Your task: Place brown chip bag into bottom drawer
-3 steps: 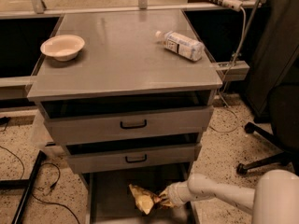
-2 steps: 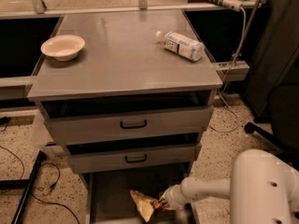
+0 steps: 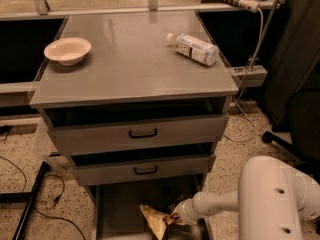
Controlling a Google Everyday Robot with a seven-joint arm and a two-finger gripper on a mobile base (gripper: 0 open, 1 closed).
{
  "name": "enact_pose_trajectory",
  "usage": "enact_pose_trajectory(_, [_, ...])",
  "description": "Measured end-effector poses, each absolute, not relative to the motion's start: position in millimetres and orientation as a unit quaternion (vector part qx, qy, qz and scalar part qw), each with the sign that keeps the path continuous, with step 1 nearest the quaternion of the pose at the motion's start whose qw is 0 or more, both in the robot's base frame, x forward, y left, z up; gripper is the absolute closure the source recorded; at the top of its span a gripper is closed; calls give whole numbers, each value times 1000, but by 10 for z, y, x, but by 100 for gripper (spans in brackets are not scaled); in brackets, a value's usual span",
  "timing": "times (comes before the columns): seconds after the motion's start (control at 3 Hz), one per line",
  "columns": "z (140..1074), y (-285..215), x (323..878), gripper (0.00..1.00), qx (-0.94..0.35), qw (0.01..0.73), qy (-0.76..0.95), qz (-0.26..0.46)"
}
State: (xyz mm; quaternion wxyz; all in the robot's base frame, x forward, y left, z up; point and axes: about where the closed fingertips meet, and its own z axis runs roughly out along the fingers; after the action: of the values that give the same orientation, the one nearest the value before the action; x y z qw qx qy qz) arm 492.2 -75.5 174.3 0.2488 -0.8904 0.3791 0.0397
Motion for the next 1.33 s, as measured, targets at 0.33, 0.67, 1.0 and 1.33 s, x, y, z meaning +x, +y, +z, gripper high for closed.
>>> enact_pose_trajectory(0.33, [1743,-755,4922,57,-890,249,379,40])
enact_pose_trajectory(0.67, [1743,-755,4921,34,-890,249,379,40])
enact_pose_trajectory(1.0, [1743,-755,4921,11,-890,249,379,40])
enact_pose_trajectory(1.33, [1743,-755,4921,0,-890,249,379,40])
